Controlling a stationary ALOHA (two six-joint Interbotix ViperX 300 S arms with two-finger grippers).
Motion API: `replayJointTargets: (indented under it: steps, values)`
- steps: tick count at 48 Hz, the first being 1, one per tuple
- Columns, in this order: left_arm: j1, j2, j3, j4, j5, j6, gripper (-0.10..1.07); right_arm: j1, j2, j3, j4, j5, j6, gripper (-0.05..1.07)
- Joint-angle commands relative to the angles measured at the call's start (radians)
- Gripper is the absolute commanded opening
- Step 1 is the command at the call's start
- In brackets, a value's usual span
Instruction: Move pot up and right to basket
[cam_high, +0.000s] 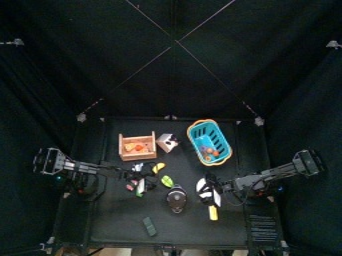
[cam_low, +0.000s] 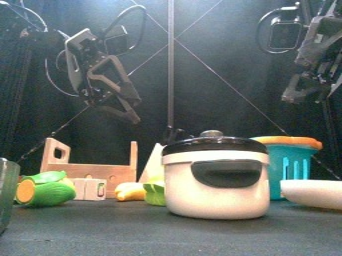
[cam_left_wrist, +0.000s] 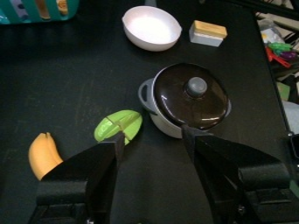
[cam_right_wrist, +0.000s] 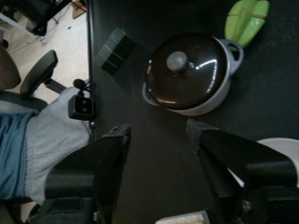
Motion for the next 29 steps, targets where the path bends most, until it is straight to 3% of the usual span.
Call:
replayJointTargets:
  steps: [1, 14, 21, 29]
  values:
    - [-0.002, -0.032, 0.006, 0.008, -0.029, 0.003, 0.90, 0.011, 0.049, -0.051, -0.011, -0.037, -0.003, 0.81]
    - [-0.098, 0.063, 0.071, 0.023, -0.144, 0.003, 0.89, 0.064, 0.209, -0.097, -0.025, -0.038, 0.000, 0.61]
    - [-0.132, 0.144, 0.044, 0.025, -0.202, 0.005, 0.88, 0.067, 0.287, -0.124, -0.026, -0.038, 0.000, 0.59]
    - [-0.179, 0.207, -0.003, 0.035, -0.202, 0.003, 0.85, 0.081, 0.354, -0.160, -0.032, -0.038, -0.002, 0.58]
